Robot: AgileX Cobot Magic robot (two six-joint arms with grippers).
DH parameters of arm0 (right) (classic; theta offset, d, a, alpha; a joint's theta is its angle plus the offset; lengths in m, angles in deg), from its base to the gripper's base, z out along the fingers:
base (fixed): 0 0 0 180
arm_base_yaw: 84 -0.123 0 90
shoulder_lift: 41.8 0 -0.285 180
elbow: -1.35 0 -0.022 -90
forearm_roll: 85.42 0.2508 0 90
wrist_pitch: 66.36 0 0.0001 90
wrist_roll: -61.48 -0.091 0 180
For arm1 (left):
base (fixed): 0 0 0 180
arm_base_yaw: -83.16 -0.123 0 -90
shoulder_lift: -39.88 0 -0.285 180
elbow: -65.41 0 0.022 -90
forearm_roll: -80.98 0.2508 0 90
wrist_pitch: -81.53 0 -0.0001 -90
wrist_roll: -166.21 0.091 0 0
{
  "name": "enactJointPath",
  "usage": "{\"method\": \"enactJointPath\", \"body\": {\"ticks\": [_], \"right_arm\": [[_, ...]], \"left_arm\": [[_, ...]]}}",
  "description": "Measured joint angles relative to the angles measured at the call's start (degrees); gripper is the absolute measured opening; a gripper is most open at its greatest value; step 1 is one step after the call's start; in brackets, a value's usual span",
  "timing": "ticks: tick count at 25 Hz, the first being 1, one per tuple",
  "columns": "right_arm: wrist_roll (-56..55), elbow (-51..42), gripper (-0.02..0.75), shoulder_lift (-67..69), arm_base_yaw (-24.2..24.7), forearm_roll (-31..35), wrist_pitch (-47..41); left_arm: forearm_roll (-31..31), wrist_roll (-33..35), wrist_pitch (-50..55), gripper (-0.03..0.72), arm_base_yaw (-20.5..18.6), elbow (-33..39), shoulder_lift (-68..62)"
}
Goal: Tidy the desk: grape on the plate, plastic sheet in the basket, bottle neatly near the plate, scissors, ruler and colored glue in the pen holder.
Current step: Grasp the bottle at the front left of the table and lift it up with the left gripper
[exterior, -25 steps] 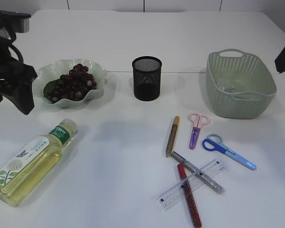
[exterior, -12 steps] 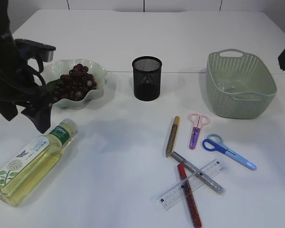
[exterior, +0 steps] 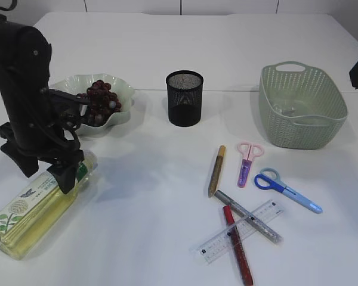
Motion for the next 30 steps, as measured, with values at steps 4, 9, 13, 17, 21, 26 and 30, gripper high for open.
{"method": "enactJointPath", "body": {"ticks": [4,9,13,17,21,26,30], "right_arm": [[0.18,0.00,0.491,0.00,0.00,0.00,0.00],[0.18,0.00,0.491,0.00,0.00,0.00,0.00],[0.32,0.00,0.491,0.00,0.00,0.00,0.00],[0.36,0.00,0.491,0.00,0.00,0.00,0.00],[0.45,0.00,0.491,0.00,0.00,0.00,0.00],[0.49,0.00,0.491,0.00,0.00,0.00,0.00],[0.49,0.00,0.491,0.00,0.00,0.00,0.00]], "left_arm": [[1.21,0.00,-2.17,0.655,0.00,0.00,-2.21],[1.38,0.09,-2.54,0.643,0.00,0.00,-5.44],[1.38,0.09,-2.82,0.620,0.00,-0.11,-5.96],[1.38,0.09,-2.95,0.564,0.00,-0.11,-6.04],[1.38,0.09,-2.95,0.514,0.00,-0.21,-6.04],[1.06,0.09,-2.09,0.439,0.00,-0.43,-6.04],[-0.47,0.09,-1.73,0.430,0.00,-0.43,-6.04]]}}
